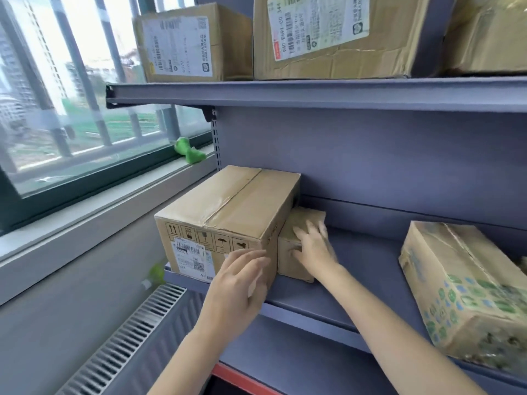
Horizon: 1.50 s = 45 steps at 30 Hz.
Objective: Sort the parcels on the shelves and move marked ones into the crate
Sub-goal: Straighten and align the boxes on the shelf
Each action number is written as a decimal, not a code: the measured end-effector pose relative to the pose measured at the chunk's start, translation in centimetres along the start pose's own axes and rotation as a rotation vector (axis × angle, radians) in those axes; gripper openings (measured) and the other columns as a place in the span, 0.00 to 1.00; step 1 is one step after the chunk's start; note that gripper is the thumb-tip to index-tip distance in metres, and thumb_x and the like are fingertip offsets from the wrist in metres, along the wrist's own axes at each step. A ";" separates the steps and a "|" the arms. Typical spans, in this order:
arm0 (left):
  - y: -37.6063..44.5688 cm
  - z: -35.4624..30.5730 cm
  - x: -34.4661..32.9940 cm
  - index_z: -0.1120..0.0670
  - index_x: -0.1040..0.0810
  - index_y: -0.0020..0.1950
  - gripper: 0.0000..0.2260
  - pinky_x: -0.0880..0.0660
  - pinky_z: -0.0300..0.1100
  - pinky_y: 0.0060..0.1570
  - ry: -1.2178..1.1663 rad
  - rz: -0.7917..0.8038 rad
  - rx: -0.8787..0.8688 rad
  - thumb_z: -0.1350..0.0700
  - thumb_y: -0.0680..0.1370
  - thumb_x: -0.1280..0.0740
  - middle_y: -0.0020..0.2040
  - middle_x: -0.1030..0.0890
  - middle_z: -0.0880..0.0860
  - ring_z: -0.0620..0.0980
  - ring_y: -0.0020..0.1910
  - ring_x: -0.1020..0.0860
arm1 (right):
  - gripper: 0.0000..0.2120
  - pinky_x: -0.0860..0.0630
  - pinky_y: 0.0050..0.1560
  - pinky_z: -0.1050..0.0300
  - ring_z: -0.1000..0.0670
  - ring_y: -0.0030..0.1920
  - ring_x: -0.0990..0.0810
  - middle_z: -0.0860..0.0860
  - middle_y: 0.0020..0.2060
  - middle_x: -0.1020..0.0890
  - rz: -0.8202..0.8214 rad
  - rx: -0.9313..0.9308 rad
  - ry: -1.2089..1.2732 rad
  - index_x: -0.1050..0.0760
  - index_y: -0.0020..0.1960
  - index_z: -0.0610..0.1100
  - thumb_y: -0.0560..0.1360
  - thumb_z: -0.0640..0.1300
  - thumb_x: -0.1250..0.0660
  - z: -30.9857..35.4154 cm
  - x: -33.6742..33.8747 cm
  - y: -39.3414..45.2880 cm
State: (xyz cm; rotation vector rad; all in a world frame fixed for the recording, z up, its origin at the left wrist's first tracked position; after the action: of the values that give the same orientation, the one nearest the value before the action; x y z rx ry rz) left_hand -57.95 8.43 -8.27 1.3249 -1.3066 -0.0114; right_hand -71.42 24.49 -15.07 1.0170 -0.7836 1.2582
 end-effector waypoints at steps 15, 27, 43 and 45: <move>4.0 -2.2 -7.1 0.59 0.24 0.59 0.15 0.40 0.26 0.53 -0.262 0.130 0.052 0.64 0.72 0.35 0.57 0.21 0.54 0.53 0.58 0.27 | 0.22 0.41 0.60 0.71 0.47 0.66 0.29 0.43 0.65 0.26 -0.281 -0.167 0.394 0.29 0.66 0.41 0.73 0.33 0.34 -8.7 4.8 -5.3; 3.7 1.6 -17.5 0.59 0.46 0.74 0.29 0.40 0.38 0.64 -0.400 0.523 0.440 0.57 0.77 0.37 0.74 0.38 0.56 0.53 0.72 0.39 | 0.15 0.21 0.50 0.47 0.47 0.42 0.19 0.51 0.38 0.20 -0.420 -0.468 0.585 0.23 0.58 0.38 0.72 0.32 0.34 -14.4 1.8 -11.5; 6.9 -2.8 -12.4 0.27 0.46 0.65 0.34 0.39 0.27 0.61 -0.883 0.386 0.176 0.48 0.68 0.31 0.60 0.36 0.38 0.30 0.66 0.44 | 0.04 0.26 0.41 0.70 0.59 0.44 0.19 0.54 0.43 0.17 -0.766 -0.191 1.002 0.22 0.47 0.49 0.72 0.42 0.31 -9.1 10.5 -13.8; 6.9 -2.8 -12.4 0.26 0.47 0.67 0.36 0.38 0.32 0.65 -0.894 0.401 0.169 0.50 0.68 0.31 0.63 0.36 0.38 0.34 0.68 0.43 | 0.06 0.26 0.38 0.71 0.61 0.40 0.19 0.57 0.38 0.16 -0.799 -0.194 1.001 0.23 0.44 0.50 0.71 0.41 0.29 -9.0 10.6 -14.1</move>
State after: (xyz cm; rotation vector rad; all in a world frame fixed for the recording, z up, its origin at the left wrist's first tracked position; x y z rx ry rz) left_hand -65.03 20.76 -11.03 1.2043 -2.3590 -0.2423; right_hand -56.37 36.78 -11.30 0.3489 0.2759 0.7880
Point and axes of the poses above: each hand's wrist, its own y-axis towards the middle knuckle, its own x-axis out of the back of the hand, z = x × y, the point moved 8 cm from there along y, towards the middle knuckle
